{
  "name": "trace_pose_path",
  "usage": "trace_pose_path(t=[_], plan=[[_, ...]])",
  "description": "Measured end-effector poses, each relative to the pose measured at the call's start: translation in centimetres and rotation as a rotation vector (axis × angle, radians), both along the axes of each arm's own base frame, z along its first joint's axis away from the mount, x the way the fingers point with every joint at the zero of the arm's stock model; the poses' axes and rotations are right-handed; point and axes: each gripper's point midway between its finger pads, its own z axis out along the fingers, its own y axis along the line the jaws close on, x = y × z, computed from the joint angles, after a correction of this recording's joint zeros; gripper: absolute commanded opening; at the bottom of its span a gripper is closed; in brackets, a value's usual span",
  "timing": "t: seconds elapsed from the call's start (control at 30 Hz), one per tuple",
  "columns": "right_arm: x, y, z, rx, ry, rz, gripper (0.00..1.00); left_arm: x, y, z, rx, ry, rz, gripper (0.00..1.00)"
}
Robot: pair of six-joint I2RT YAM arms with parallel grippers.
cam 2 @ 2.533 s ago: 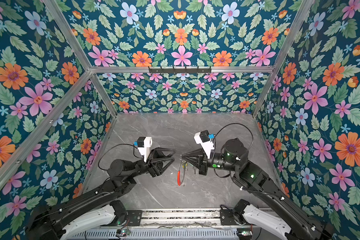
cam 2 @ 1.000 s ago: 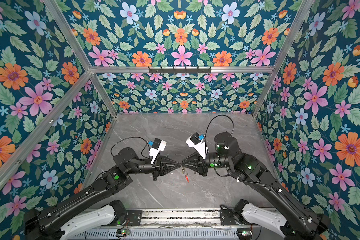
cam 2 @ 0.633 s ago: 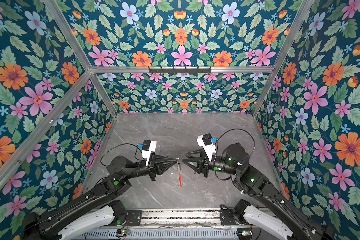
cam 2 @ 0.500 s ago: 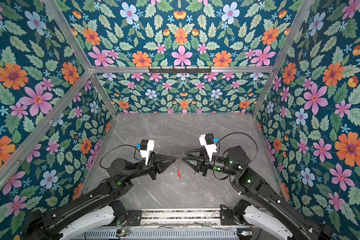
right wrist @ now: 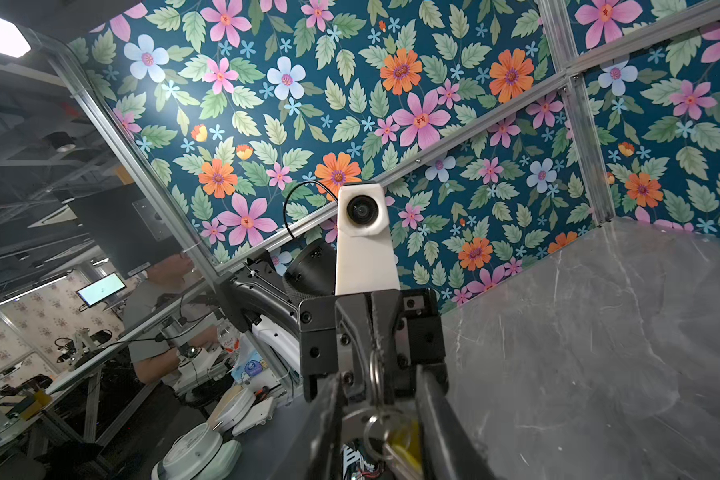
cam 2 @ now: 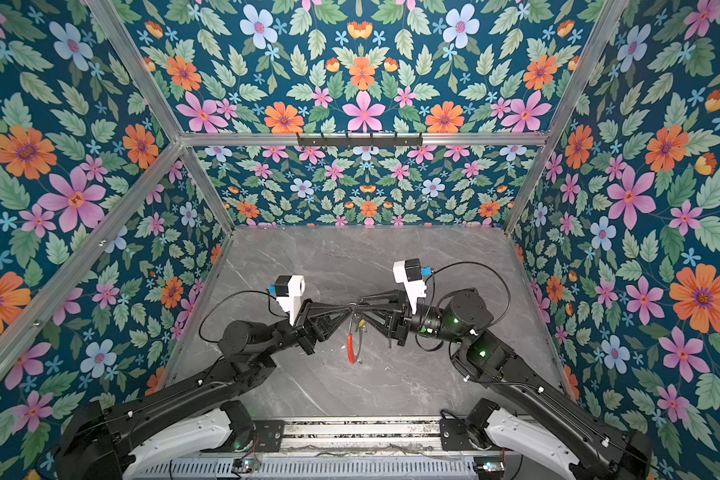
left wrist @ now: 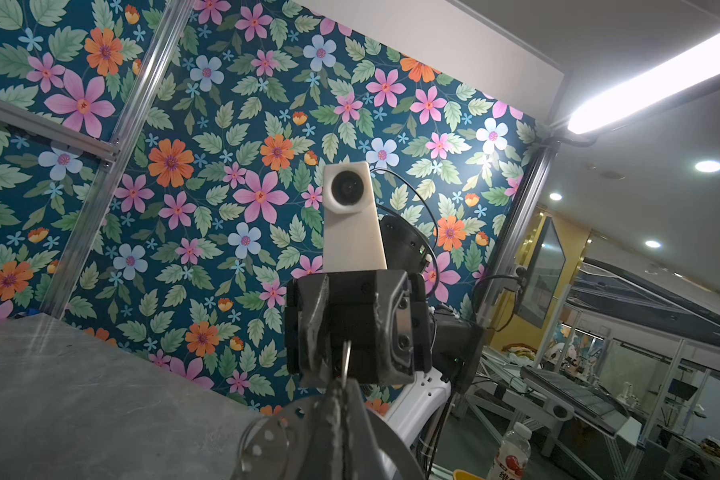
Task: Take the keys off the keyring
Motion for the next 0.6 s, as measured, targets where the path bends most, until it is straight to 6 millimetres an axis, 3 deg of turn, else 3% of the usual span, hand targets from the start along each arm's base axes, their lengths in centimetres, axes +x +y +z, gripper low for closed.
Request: trace_pose_path(t=[0.37, 0.5, 0.6], plan=[[-0.30, 0.41, -0.41, -0.011, 0.006, 0.023, 0.12, -0.04, 0.17, 0.01, -0.006, 0.004, 0.001, 0.00], [-0.32, 0.46, -0.38, -0.013, 0.004, 0.023, 0.01, -0.05, 0.17, 0.08, -0.012, 0.014, -0.006, 0.00], [-0.35, 0.46, -0.20, -0.012, 0.000, 0.022, 0.00, -0.12, 0.24, 0.26, -0.020, 0.006, -0.006, 0.00]])
